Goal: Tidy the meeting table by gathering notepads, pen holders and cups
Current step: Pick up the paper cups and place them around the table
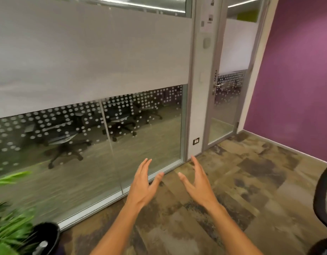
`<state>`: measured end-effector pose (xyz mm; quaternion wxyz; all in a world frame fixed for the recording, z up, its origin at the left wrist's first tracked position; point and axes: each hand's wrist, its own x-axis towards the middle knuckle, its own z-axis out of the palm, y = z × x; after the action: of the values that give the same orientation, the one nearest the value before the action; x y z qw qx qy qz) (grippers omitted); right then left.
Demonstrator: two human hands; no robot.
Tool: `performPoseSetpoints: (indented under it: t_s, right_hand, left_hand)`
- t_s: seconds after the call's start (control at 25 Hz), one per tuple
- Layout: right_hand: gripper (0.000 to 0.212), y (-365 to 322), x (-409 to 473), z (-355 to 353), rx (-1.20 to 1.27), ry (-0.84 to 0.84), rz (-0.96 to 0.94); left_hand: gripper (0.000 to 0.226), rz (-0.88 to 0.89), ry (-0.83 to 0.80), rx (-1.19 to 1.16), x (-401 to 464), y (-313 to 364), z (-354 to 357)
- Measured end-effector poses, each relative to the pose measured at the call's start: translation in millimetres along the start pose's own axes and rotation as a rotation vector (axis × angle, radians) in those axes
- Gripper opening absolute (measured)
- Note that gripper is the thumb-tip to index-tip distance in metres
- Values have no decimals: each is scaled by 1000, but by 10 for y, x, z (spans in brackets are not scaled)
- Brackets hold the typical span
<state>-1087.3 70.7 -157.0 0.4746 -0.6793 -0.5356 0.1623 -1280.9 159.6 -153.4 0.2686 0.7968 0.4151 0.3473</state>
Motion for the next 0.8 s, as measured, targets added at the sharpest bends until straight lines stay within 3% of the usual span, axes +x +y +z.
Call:
performPoseSetpoints:
  t_s: [0.28, 0.8]
  right_hand:
    - [89, 975, 1223, -578, -13, 35, 101]
    - [89, 2640, 3723, -1515, -102, 346, 302]
  left_hand:
    - [74, -81, -111, -119, 1396, -31, 1100]
    - [73, 170, -385, -236, 4835, 242, 3432]
